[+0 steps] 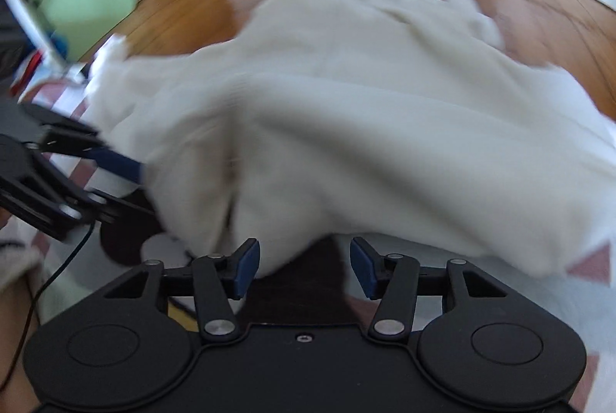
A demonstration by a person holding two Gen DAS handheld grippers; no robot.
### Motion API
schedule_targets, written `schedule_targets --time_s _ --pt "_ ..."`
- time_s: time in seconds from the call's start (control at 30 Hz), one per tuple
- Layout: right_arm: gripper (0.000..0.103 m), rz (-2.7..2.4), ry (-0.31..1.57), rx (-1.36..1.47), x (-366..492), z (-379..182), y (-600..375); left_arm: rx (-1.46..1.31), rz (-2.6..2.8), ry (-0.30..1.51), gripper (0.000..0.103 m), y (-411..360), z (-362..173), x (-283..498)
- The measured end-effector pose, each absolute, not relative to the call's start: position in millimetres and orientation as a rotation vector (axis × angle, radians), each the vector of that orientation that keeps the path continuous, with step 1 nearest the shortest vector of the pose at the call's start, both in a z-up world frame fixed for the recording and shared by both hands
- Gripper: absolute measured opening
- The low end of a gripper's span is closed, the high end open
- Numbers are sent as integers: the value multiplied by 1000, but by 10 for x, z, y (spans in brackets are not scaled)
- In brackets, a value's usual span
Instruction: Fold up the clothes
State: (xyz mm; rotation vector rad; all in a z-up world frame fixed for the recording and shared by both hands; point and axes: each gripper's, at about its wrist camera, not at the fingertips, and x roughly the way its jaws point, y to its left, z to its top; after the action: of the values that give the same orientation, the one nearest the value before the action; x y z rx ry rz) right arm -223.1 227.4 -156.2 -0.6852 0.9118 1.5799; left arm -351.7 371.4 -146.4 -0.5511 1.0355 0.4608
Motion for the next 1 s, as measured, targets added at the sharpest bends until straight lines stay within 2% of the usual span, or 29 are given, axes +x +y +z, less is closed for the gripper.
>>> schedule_targets --time_s 0.07,0.3,0.43,0.5,0.63,0.67,0.7,0.73,0.8,0.83,0.9,1.0 --pt "62 1606 917 -719 -2332 -1592 2308 -534 500 1055 68 3732 -1537 -3469" --pt "63 1650 910 -781 -2395 -1794 2489 -755 504 953 78 4083 -1652 -3563" --pt "63 1590 892 -828 -2389 -1898 2614 -863 513 942 80 4225 -1790 -3559" --pt "63 1586 929 -823 -2345 -1951 2644 -883 479 936 85 4238 -1807 -3552" --pt "62 1608 847 -871 -2386 -1948 2637 -908 487 931 88 4233 -1857 -3532" --pt "54 1616 822 -869 -2386 -1938 2620 -909 488 934 88 4240 -1861 -3521" --pt "32 1628 804 -854 -2371 -1917 2596 -911 488 937 91 4248 -1864 -3510" --pt "25 1633 788 -839 -2356 -1895 2575 -912 488 940 93 4255 -1868 -3499" --pt "21 1612 773 -791 -2287 -1786 2548 -945 481 852 92 4273 -1779 -3585" --pt "20 1604 765 -752 -2237 -1709 2533 -962 478 807 88 4282 -1734 -3629" --pt "20 1586 778 -618 -2036 -1491 2534 -993 470 716 87 4300 -1643 -3717" --pt "20 1512 822 -433 -1637 -1222 2626 -1101 405 522 72 4417 -1543 -3908"
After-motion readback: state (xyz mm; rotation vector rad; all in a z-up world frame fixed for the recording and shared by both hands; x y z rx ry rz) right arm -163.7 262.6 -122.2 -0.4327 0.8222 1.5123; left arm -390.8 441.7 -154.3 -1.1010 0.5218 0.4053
